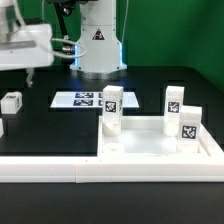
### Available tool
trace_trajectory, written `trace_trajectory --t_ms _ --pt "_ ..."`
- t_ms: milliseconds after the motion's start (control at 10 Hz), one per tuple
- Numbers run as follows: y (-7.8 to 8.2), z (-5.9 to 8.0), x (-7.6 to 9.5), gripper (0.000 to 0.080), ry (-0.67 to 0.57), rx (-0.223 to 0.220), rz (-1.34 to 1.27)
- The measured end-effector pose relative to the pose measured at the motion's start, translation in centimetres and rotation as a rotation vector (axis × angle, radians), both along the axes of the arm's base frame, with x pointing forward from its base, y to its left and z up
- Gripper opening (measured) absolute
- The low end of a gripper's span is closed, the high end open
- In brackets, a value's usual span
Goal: Assemble square table
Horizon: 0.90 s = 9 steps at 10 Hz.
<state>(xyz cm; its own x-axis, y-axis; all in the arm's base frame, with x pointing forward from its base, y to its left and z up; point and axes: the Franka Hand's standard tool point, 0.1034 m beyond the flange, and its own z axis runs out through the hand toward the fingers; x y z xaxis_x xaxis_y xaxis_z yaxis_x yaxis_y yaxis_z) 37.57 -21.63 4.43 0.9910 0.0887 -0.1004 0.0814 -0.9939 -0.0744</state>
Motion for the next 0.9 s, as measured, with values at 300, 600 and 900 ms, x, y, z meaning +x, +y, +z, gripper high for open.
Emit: trace_trajectory --t_ms 300,600,900 --pt "0.3 0.0 0.2 0.0649 0.000 -0.001 0.013" --pt "-1.0 -1.6 0.5 0.0649 0.085 -0.059 -0.095" --pt "-0.4 -2.4 0.2 0.0649 0.403 -0.087 -0.295"
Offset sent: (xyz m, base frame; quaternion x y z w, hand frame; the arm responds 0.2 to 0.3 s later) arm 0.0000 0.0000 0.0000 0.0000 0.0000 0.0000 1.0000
